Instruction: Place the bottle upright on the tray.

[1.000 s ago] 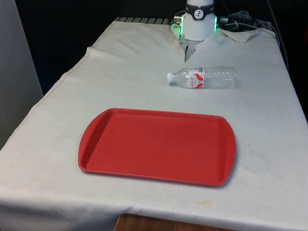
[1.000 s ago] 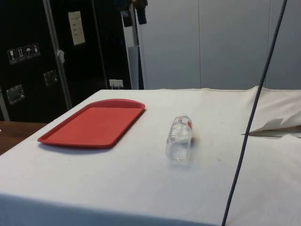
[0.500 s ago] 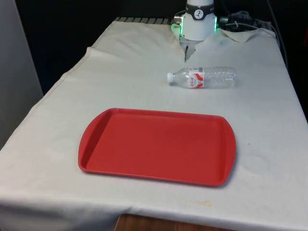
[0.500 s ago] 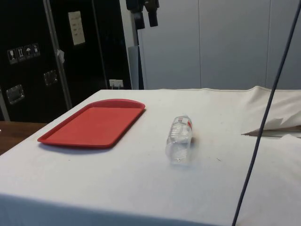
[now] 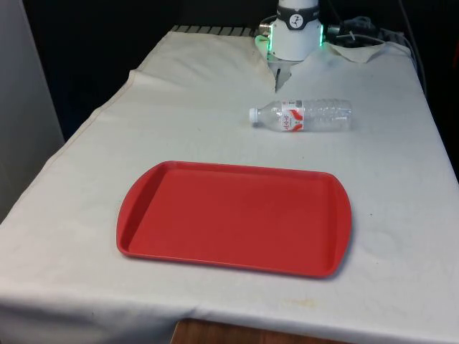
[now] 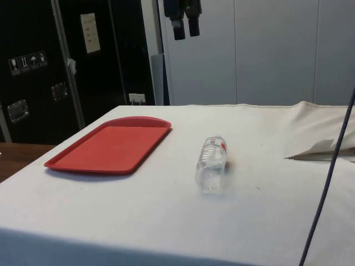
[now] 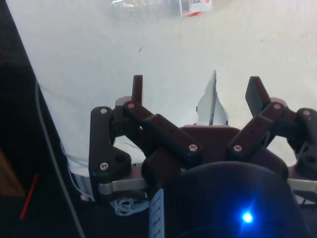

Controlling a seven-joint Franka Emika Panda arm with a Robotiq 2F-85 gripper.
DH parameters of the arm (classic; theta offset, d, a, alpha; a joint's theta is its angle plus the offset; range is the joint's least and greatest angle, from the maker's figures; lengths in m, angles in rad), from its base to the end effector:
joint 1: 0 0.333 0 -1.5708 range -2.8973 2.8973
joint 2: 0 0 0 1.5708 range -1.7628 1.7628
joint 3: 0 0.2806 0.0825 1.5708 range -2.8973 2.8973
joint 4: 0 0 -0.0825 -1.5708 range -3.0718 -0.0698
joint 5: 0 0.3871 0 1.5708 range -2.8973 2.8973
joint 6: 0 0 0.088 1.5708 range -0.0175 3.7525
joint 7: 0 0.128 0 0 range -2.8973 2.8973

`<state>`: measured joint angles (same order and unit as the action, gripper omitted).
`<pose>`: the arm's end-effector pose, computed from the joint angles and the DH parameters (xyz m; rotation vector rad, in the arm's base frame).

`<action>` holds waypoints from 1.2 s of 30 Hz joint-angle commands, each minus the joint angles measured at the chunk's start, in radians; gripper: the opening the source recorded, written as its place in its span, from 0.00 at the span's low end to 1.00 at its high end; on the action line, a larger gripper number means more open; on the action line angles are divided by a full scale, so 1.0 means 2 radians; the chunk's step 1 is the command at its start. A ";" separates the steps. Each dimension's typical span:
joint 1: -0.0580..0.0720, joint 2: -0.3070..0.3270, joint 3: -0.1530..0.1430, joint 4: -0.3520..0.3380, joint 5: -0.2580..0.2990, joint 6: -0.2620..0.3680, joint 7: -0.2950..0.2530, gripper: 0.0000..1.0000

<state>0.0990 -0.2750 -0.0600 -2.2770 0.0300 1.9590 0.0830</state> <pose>0.4714 0.0208 0.4068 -3.0987 0.0827 0.0716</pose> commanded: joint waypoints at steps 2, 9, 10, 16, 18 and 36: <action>0.000 -0.004 0.000 -0.005 0.000 0.002 0.001 1.00; 0.000 -0.034 0.009 -0.044 -0.002 0.024 0.013 1.00; 0.000 -0.027 0.007 -0.036 0.000 0.016 0.008 1.00; 0.000 -0.053 0.015 -0.072 -0.001 0.037 0.021 1.00; 0.001 -0.057 0.017 -0.079 -0.001 0.042 0.023 1.00; 0.000 -0.058 0.035 -0.087 0.000 0.045 0.033 1.00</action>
<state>0.0990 -0.3910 0.0130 -2.4500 0.0310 2.0490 0.1500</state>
